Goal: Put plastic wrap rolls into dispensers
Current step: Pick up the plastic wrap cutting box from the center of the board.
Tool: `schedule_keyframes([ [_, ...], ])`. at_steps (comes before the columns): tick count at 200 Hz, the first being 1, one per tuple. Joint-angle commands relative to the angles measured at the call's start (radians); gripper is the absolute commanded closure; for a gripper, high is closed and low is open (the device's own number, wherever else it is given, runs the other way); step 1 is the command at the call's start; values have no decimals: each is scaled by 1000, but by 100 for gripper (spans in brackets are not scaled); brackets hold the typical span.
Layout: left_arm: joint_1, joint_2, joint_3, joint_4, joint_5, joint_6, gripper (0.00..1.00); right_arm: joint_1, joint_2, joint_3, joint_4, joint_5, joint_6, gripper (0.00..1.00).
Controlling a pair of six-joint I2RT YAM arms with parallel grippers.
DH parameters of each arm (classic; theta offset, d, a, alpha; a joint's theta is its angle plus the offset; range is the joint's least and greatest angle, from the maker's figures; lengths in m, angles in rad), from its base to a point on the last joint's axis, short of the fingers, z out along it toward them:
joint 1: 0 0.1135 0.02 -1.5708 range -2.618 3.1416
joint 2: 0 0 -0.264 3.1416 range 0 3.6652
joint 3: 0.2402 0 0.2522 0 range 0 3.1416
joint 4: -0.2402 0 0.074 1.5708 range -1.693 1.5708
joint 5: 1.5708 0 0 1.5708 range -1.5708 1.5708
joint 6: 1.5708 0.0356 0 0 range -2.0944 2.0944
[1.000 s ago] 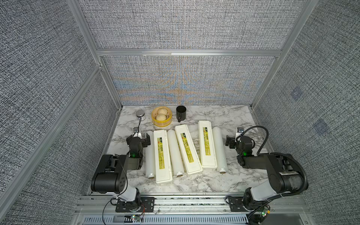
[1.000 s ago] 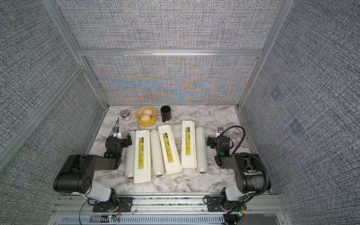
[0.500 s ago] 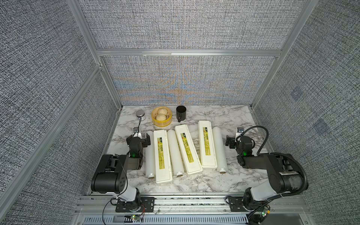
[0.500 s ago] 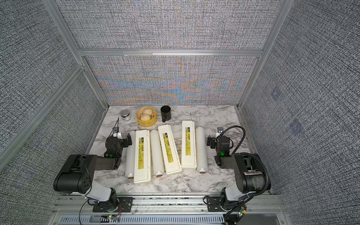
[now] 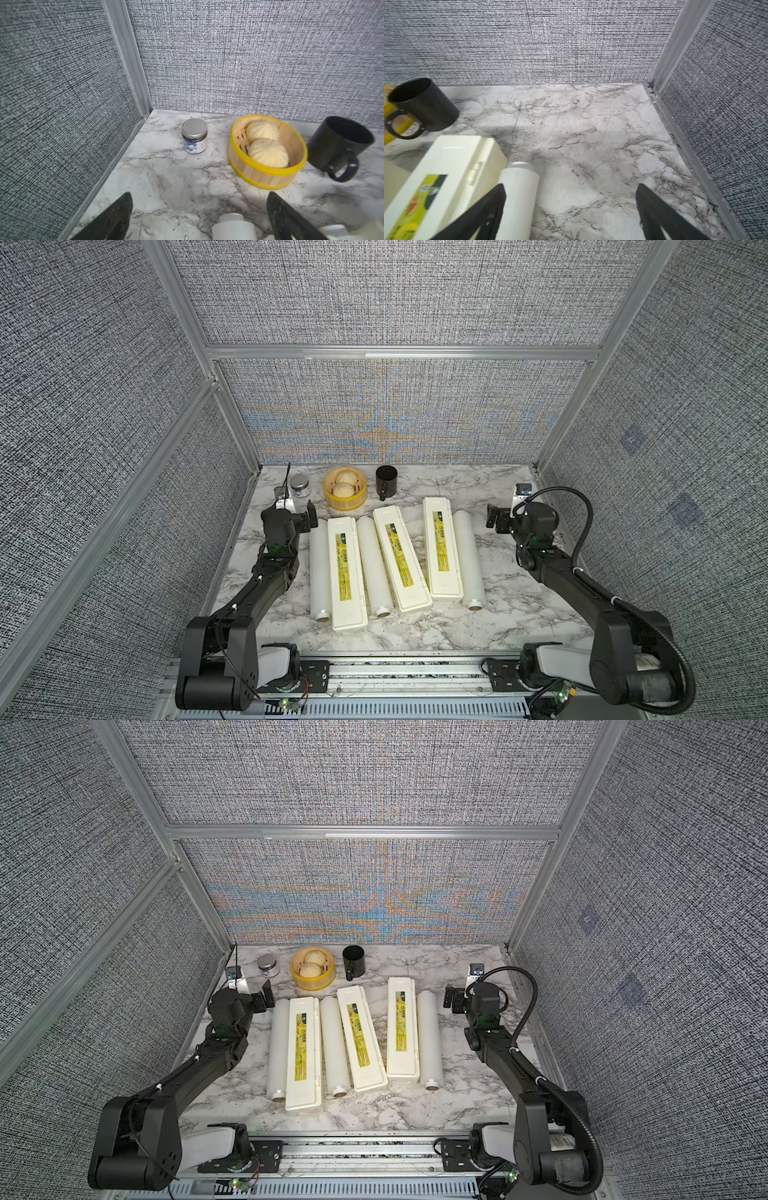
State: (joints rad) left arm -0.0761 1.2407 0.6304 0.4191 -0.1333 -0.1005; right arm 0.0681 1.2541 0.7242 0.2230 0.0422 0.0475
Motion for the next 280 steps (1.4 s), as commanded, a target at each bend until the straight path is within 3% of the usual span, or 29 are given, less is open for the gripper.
schedule_keyframes([
  [1,1,-24,64,-300,103,-169,1,31,-12,128,-383,-43,80,1],
  [43,-12,-96,122,-457,219,-389,0,172,74,423,-785,-119,208,2],
  [75,-51,-127,145,-534,257,-452,1,304,157,497,-861,-139,304,1],
  [128,-85,-171,101,-572,260,-482,1,447,349,607,-981,6,407,1],
  [196,-115,-146,78,-553,314,-501,1,464,544,682,-1053,25,430,1],
  [280,-156,-76,100,-512,345,-504,0,466,685,721,-1004,19,437,2],
])
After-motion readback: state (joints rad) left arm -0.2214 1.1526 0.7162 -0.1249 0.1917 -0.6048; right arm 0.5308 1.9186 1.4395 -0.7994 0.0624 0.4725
